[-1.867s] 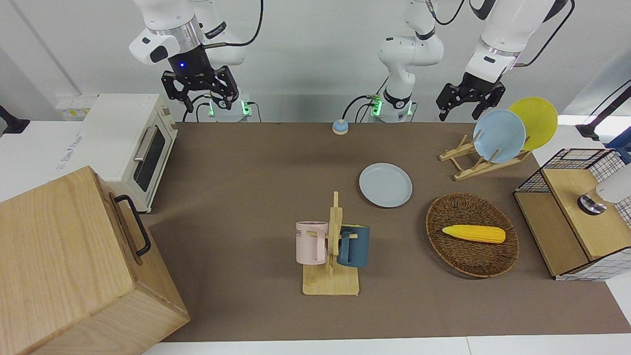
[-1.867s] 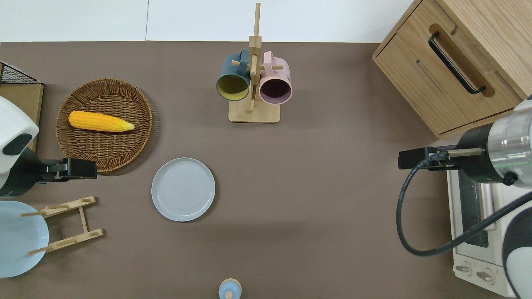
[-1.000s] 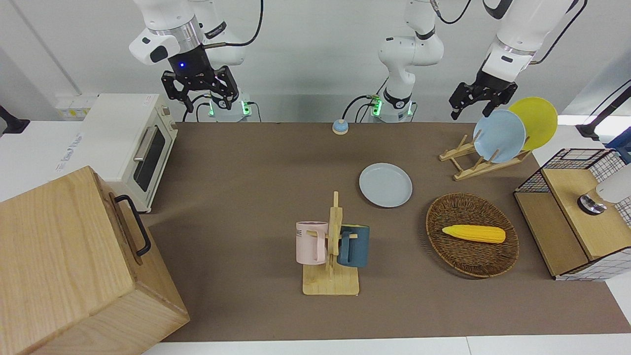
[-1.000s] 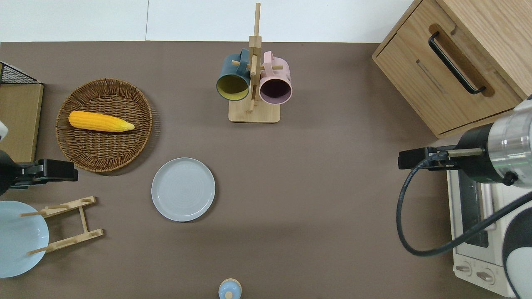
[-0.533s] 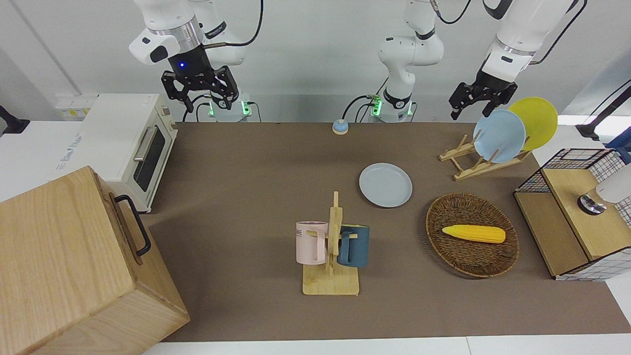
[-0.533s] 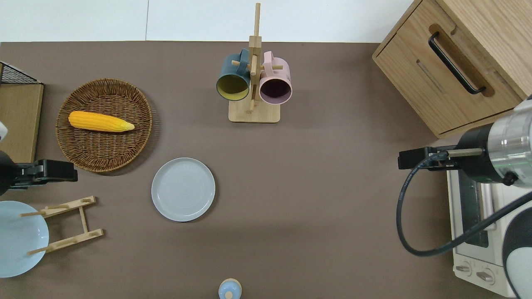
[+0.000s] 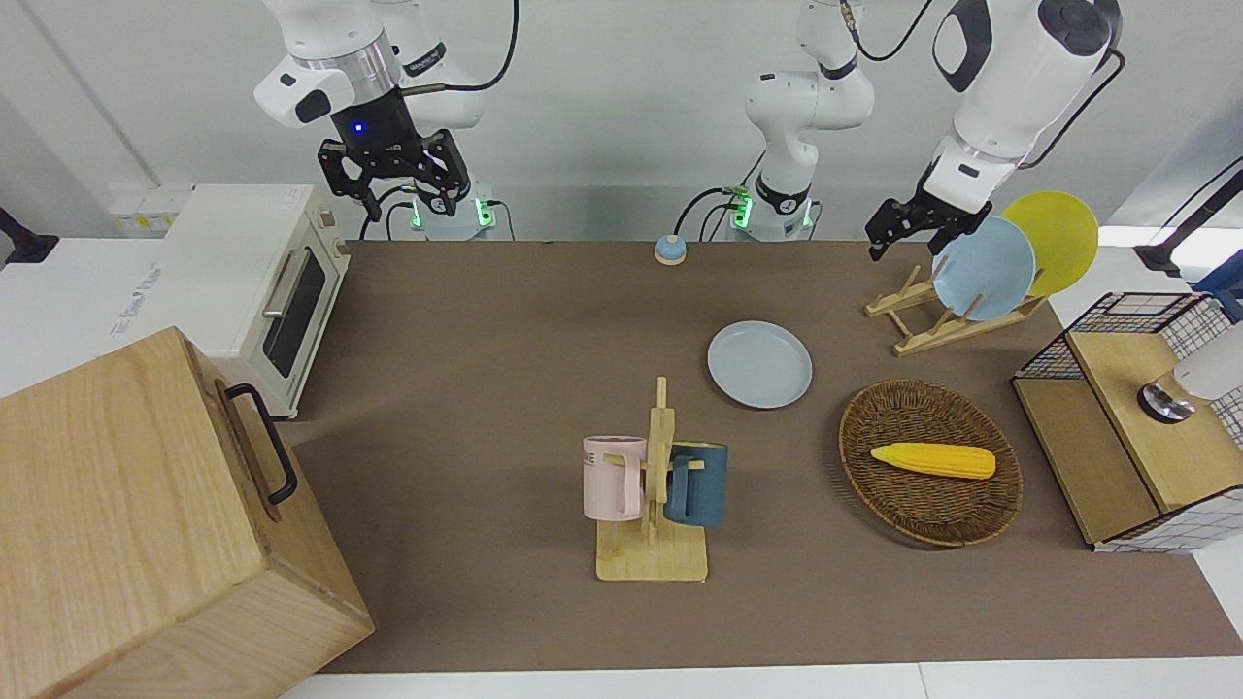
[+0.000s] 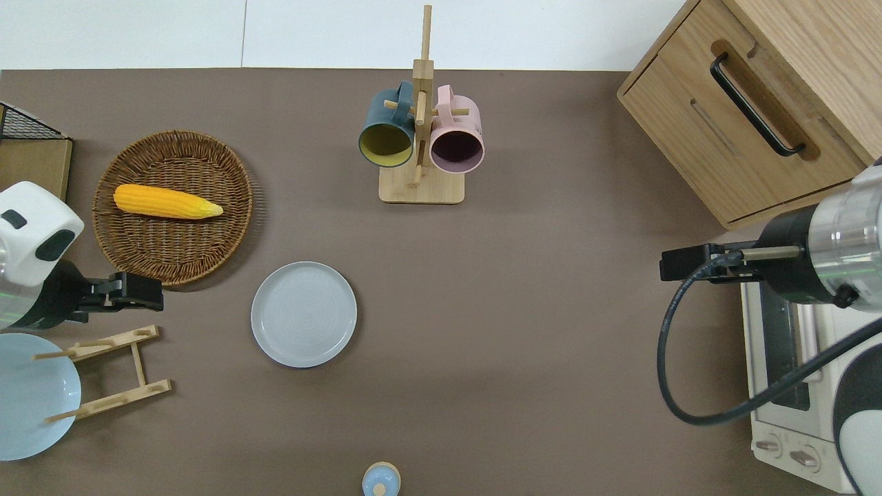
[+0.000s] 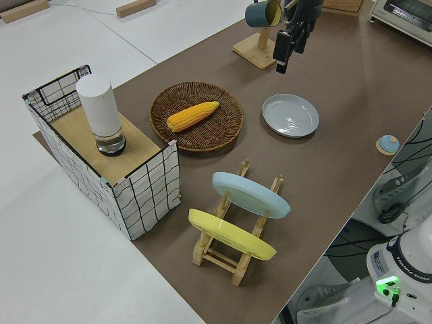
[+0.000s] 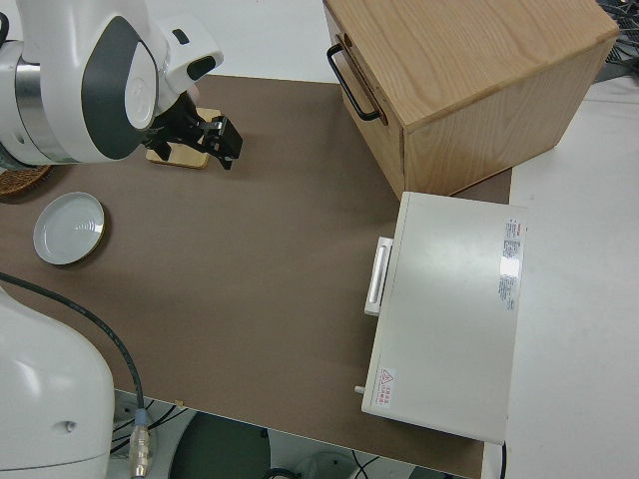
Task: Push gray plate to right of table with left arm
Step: 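Move the left gripper toward the edge of the gray plate nearest it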
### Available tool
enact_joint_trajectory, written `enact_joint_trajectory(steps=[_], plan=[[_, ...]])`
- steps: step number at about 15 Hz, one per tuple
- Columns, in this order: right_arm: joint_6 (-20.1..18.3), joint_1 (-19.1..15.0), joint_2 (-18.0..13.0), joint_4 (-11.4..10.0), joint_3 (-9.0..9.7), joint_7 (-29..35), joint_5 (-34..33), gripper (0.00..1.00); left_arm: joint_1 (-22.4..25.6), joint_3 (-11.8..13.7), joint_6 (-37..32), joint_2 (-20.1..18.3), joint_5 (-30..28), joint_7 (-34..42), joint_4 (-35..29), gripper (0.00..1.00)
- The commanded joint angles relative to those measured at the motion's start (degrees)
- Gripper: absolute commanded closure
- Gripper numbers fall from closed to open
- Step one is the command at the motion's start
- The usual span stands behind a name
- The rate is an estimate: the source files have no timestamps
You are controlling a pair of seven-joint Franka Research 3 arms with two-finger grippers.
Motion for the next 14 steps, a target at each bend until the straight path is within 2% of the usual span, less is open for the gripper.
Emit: enact_joint_trajectory(steps=[1,4,8,14], plan=[[-0.3,-0.4,0.4,0.8,0.24,0.1,0.9,0.005,0.1,0.4,3.7,0.3,-0.3,0.4,-3.4,0.01],[-0.3,-0.4,0.4,0.8,0.15,0.1,0.9,0.005,-0.4,0.3,9.3,1.0,-0.6,0.0,-7.7,0.01],[-0.3,-0.4,0.4,0.8,0.24,0.1,0.9,0.005,-0.6,0.1,10.8,1.5,-1.4,0.5,-8.9,0.01],[-0.3,-0.4,0.4,0.8,0.24,0.1,0.9,0.005,-0.9,-0.6,16.0,1.4,-3.1,0.5,-14.7,0.01]])
